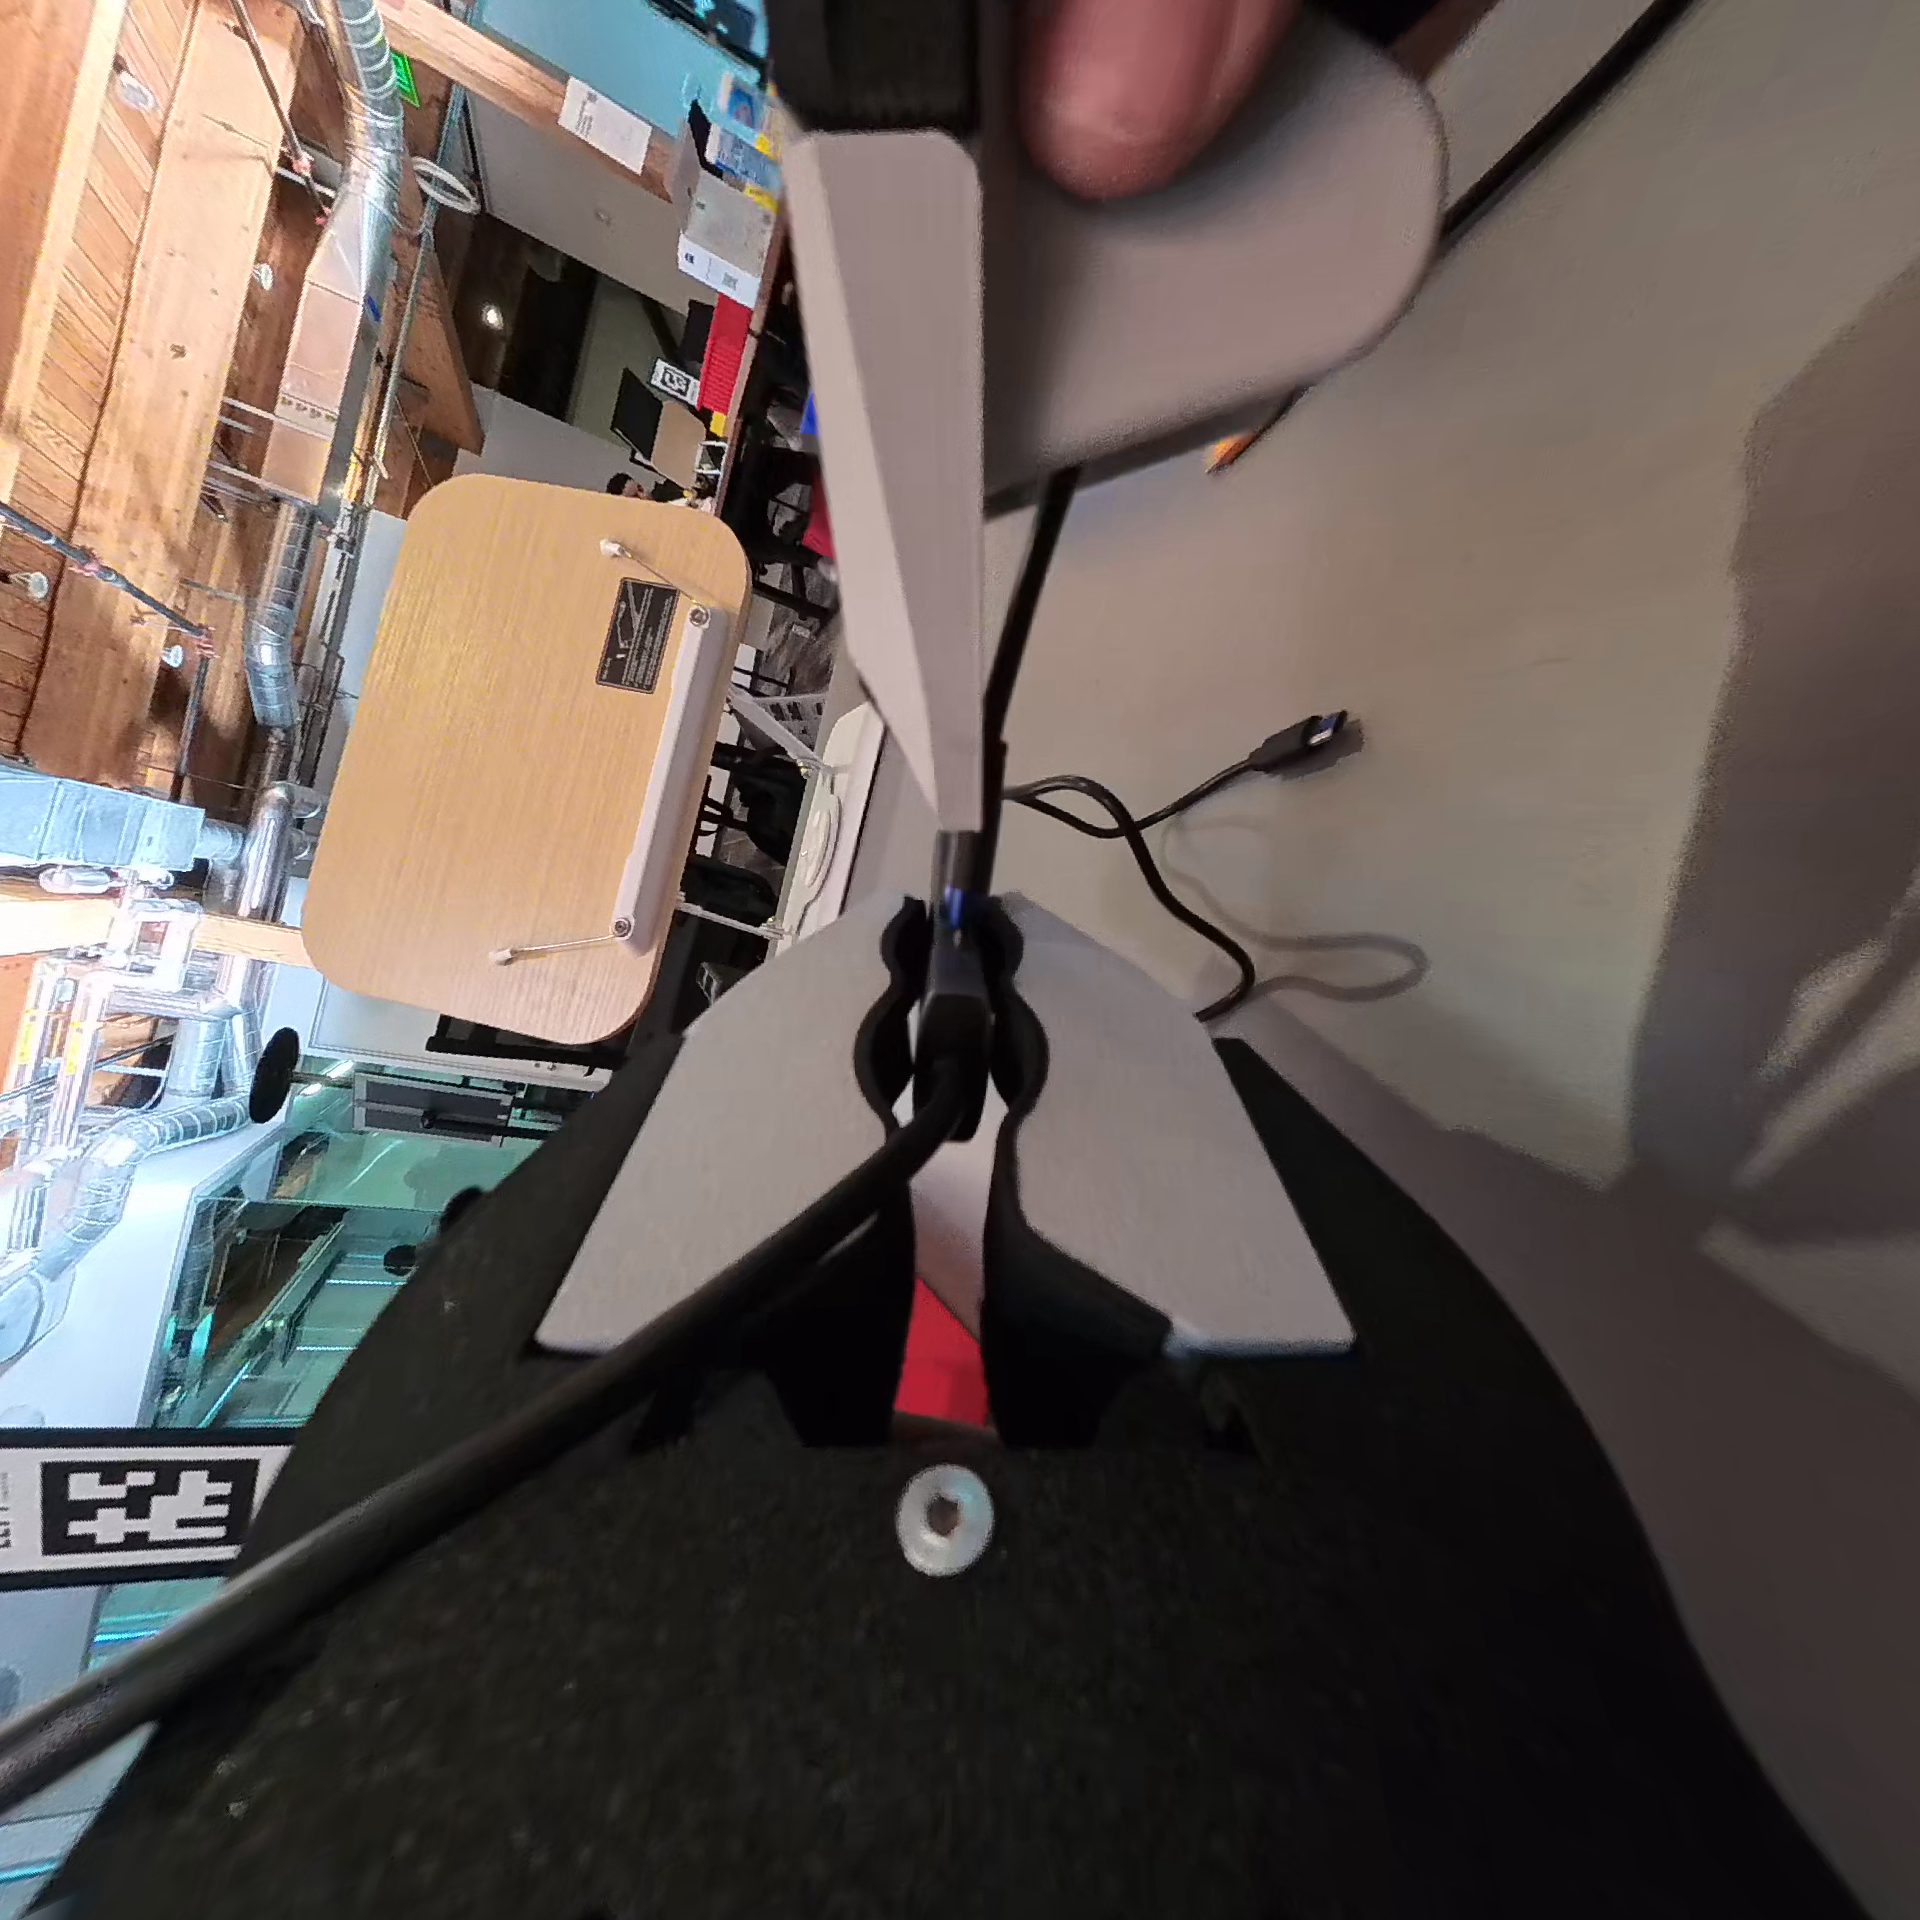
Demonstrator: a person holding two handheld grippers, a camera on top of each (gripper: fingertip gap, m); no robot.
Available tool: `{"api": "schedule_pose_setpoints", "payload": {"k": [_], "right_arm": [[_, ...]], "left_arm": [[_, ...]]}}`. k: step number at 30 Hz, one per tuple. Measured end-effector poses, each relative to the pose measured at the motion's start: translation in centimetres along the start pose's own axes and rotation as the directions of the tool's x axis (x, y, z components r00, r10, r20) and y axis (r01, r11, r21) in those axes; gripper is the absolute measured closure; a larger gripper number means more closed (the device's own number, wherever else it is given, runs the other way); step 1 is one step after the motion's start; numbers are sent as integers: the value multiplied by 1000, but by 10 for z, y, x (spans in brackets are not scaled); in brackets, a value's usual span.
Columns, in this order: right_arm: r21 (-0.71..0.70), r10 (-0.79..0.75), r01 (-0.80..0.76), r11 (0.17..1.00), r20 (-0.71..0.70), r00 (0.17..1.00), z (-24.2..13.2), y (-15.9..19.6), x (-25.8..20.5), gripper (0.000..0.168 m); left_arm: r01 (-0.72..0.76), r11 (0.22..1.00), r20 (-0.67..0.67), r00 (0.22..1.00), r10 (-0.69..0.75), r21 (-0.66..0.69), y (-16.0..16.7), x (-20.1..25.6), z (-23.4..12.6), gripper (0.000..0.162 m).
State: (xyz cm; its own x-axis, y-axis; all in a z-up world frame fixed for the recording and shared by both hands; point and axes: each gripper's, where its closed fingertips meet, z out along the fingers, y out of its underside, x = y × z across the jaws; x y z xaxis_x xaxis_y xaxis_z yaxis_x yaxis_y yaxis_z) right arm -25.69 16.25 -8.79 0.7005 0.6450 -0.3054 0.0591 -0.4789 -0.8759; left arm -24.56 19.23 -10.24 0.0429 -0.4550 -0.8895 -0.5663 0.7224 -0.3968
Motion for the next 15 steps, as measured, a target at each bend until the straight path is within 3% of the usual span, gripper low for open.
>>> {"api": "schedule_pose_setpoints", "payload": {"k": [4, 15], "right_arm": [[116, -2, 0, 993, 11, 1000, -4, -15, -4, 161], [110, -8, 2, 994, 53, 999, -7, -16, -5, 157]], "left_arm": [[84, 996, -18, 996, -84, 31, -7, -2, -2, 153], [32, 999, 32, 999, -34, 33, -5, -10, -2, 152]]}}
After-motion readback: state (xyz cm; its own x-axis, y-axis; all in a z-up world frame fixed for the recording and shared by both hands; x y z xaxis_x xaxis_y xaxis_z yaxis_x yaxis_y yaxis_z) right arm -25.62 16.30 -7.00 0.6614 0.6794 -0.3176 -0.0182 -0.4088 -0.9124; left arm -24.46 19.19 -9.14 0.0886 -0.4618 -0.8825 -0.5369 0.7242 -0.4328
